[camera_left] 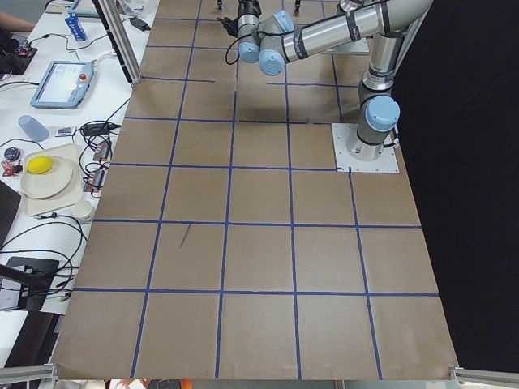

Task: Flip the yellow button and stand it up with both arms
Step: 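Bring the right gripper to the yellow cap and close on it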

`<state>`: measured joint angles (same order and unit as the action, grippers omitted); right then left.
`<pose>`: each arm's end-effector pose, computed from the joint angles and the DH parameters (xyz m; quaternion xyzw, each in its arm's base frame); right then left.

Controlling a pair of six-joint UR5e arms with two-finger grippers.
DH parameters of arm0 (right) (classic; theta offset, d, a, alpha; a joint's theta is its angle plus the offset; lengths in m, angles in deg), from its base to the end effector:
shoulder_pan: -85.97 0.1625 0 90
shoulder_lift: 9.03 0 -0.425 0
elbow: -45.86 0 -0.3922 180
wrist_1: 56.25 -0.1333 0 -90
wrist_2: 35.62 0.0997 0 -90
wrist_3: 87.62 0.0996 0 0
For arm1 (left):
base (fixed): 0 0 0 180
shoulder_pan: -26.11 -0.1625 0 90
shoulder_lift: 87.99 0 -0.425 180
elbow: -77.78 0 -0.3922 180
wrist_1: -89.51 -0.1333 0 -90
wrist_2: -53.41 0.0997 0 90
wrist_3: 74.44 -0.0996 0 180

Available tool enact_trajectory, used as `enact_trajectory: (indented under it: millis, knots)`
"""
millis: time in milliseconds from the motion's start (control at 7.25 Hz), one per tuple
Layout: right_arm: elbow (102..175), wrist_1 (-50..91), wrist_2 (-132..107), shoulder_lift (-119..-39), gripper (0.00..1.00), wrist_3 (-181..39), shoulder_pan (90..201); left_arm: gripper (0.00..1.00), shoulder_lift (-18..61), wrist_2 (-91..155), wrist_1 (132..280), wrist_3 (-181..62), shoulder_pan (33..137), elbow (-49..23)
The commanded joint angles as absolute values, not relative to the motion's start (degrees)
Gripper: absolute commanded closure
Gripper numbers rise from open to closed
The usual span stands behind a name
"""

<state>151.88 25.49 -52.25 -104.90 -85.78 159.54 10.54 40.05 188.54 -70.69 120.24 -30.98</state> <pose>0.0983 -0.4754 0.4576 0.2200 0.7664 0.0524 0.6012 -0.2660 -0.4877 0.3625 0.2426 -0.5900 -0.2440 0.7304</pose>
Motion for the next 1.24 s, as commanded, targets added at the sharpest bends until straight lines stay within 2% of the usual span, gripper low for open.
enact_trajectory:
  millis: [0,138,276,414,552,690,828,1103]
  knots:
    - [151.94,26.19,-52.32,-104.83,0.30,-85.77,159.54,0.92,10.36,40.06,188.48,-70.66,120.24,-30.94]
    - [152.03,26.28,-52.32,-104.83,0.45,-85.95,159.54,0.92,10.36,40.06,188.48,-70.83,120.24,-31.11]
    - [151.94,26.20,-52.23,-104.92,0.77,-85.86,159.54,0.92,10.27,40.06,188.39,-70.66,120.33,-31.03]
    - [151.85,26.19,-52.23,-105.09,0.91,-85.86,159.45,0.92,10.09,40.06,188.30,-70.57,120.33,-30.94]
    - [151.85,26.19,-52.23,-105.10,0.91,-85.86,159.45,0.92,9.83,40.06,188.30,-70.66,120.33,-31.02]
    - [151.85,26.19,-52.23,-105.10,0.91,-85.86,159.45,0.82,10.00,40.06,188.30,-70.49,120.33,-31.03]
    - [151.77,26.19,-52.23,-105.10,0.91,-85.86,159.45,0.18,10.00,40.14,188.30,-69.87,120.24,-31.03]
    - [151.68,26.19,-52.23,-105.18,0.91,-85.77,159.45,0.04,9.74,40.49,188.30,-69.52,120.16,-30.94]
